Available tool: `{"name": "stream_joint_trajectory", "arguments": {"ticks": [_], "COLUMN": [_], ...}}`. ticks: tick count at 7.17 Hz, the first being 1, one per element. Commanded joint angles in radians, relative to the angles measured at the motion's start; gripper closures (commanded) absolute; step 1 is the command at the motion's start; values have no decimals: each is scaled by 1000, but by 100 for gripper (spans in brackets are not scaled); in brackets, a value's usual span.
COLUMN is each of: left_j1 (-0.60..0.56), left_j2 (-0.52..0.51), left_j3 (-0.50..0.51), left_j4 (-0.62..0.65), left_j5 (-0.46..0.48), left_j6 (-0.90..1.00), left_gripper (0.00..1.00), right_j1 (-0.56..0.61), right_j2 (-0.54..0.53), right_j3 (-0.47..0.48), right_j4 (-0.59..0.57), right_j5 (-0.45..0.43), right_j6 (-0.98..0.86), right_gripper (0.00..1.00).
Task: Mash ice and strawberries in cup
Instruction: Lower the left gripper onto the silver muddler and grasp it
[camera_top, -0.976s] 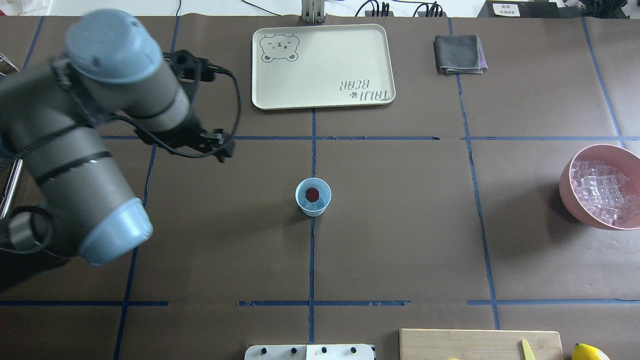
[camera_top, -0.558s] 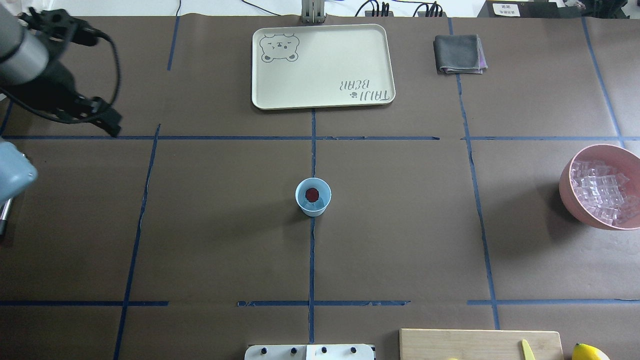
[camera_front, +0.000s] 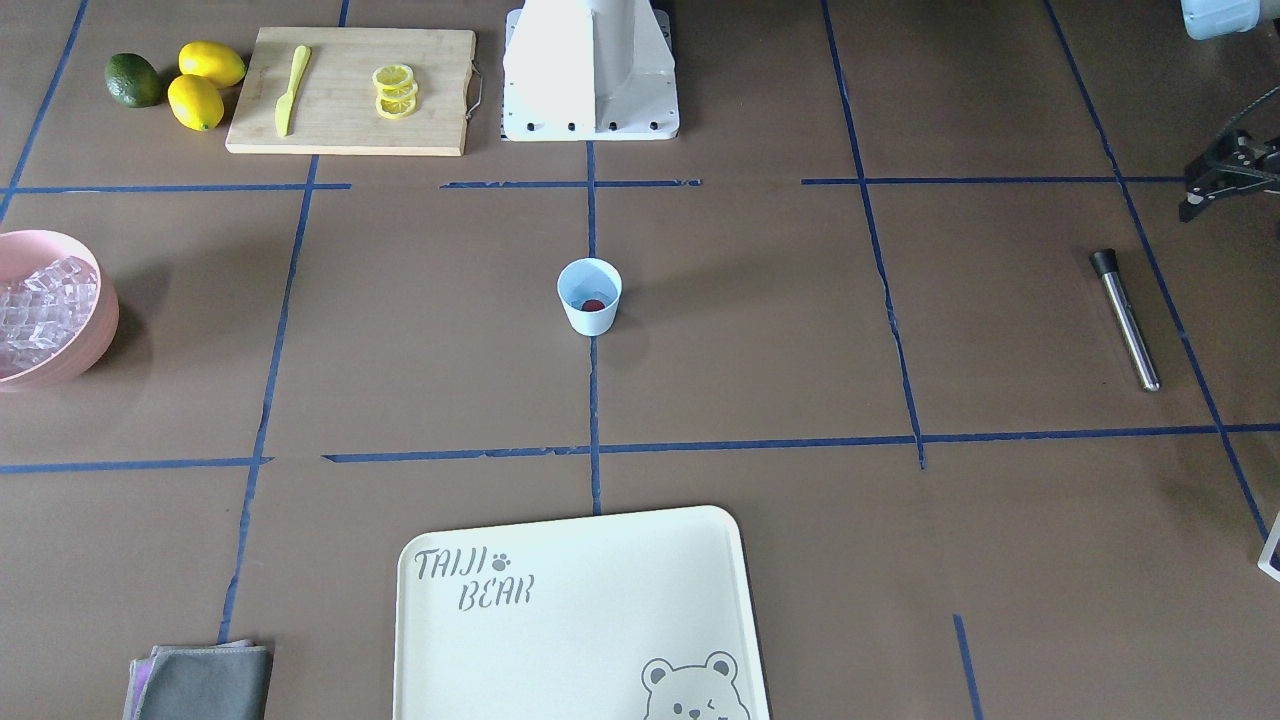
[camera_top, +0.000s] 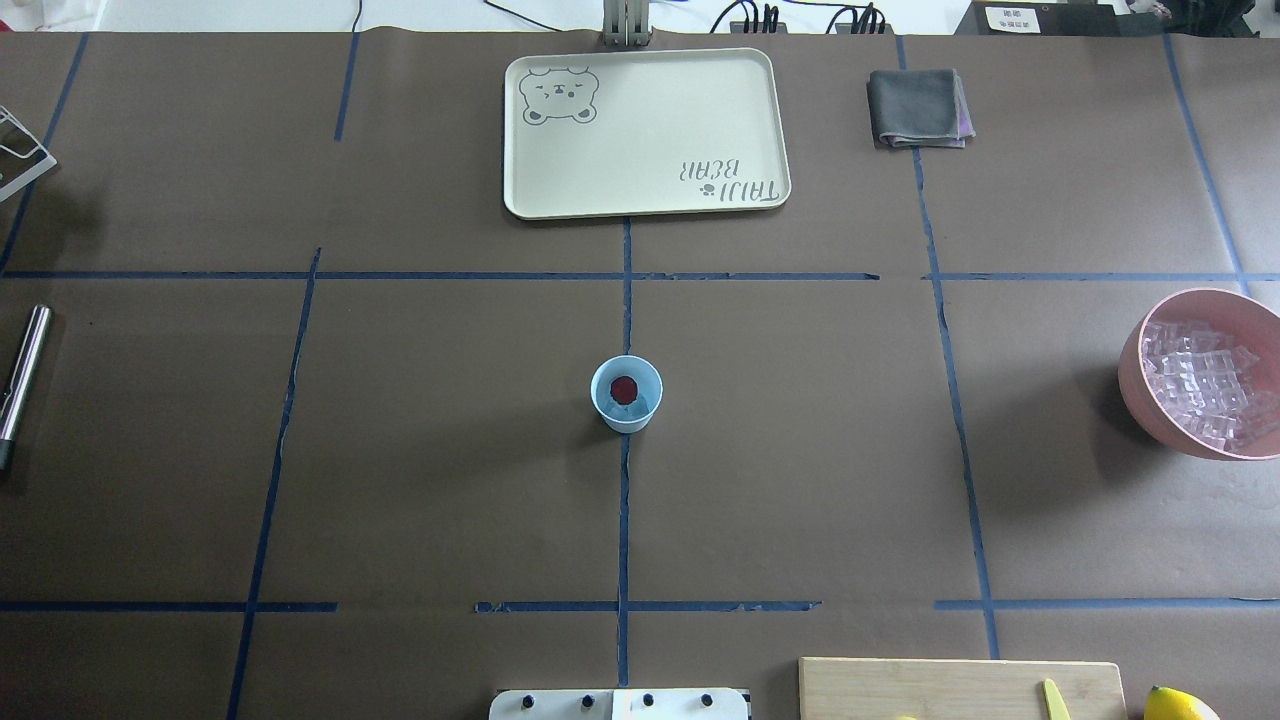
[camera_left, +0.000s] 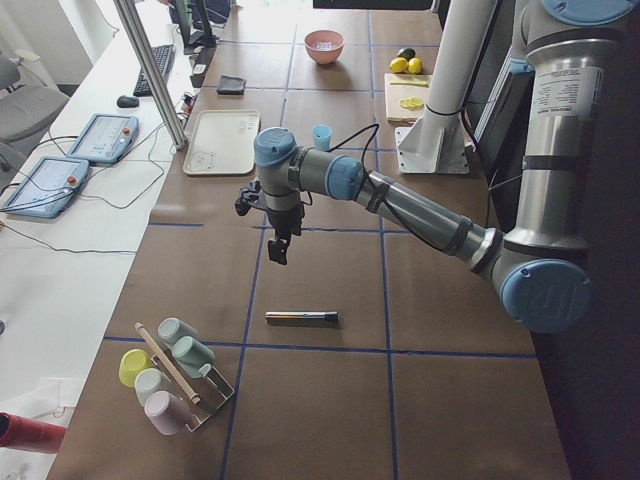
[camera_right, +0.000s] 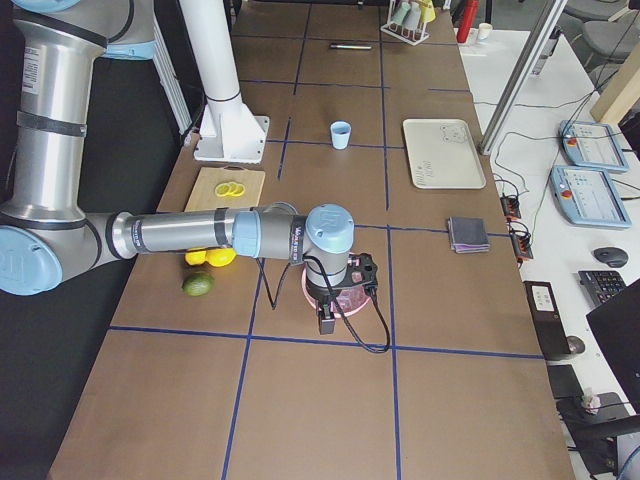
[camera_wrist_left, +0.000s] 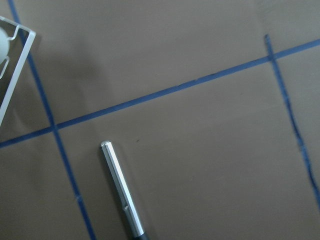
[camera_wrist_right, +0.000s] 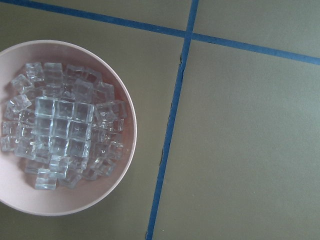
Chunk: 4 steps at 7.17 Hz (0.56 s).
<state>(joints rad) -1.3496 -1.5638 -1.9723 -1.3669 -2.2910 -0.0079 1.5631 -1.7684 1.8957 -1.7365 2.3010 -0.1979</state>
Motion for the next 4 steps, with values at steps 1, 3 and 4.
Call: {"name": "stream_joint_trajectory", "arguments": {"ticks": [1,3,4], "left_j1": [-6,4,54], "left_j2": [39,36,34], "left_j3": [149,347,440], "left_j4": [-233,-567,-730], "left_j5": [-1,-1,2], "left_j6": [-70,-291,-391], "left_gripper": [0,0,0], "right_j1": [0,0,0], "right_j2": [1,1,1], "right_j3": [0,2,2], "right_j4": [0,0,0], "right_j5": [0,0,0], "right_j6": [0,0,0], "right_gripper": [0,0,0]}}
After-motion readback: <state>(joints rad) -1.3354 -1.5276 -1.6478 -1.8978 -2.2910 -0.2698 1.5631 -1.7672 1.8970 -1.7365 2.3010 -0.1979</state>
